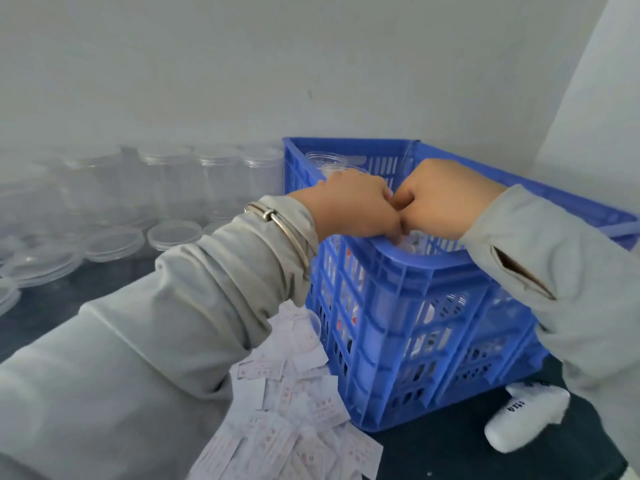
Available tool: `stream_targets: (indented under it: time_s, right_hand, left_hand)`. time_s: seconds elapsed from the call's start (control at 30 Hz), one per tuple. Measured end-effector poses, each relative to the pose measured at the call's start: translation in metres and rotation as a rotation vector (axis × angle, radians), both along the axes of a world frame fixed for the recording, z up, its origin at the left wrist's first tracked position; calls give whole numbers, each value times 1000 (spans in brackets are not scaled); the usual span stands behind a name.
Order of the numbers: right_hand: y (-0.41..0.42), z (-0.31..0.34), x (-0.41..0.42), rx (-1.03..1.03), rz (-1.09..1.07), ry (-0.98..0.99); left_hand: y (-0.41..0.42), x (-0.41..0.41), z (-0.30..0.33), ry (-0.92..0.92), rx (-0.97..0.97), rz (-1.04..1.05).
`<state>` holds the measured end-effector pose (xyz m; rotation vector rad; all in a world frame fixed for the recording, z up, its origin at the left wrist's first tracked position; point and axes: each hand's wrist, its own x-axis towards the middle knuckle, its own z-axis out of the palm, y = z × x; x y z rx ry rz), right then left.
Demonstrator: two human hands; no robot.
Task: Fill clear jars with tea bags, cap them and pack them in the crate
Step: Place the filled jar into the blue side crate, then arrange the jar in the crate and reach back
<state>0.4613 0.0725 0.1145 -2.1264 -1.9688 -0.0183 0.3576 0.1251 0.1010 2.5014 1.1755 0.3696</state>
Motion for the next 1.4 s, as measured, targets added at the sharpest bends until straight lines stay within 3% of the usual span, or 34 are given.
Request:
stream_targets:
  time_s: [0.13,0.27,0.43,0.53,0.63,0.7,0.77,0.93,1.17,1.27,1.4]
  right_hand:
    - [2,-5,0,-102,-43,62]
    - [1,-9,0,-56,-48,172]
    - [-5,-11,-3,87,-84,161]
    - [-8,-10,-9,56,-124,32]
    - [-17,-2,-28,307,-113,-62]
    - [-23,8,-56,539,-4,22]
    - [-23,15,-94,609,149,143]
    - [23,-11,-187,266,316,163]
    - [88,-103,-294,-180,394,175]
    - [101,-134,-339,-263,408,206]
    - [111,-167,-398,-223,358,490]
  left_hand:
    - [-2,-2,-1,33,13,-8]
    - [-1,-7,-4,2,-1,4]
    - [-2,-32,-17,-300,44,-27]
    - [3,-61,-16,-336,152,26]
    - [12,-95,-11,-384,138,146]
    - [16,-119,-12,-433,115,217]
    - [21,-143,-14,-449,120,258]
    - [23,-228,-23,-388,150,395]
    - [3,-378,-63,-253,84,729]
    - [-10,-417,-88,-295,60,804]
    - [-15,-442,-111,-328,54,843]
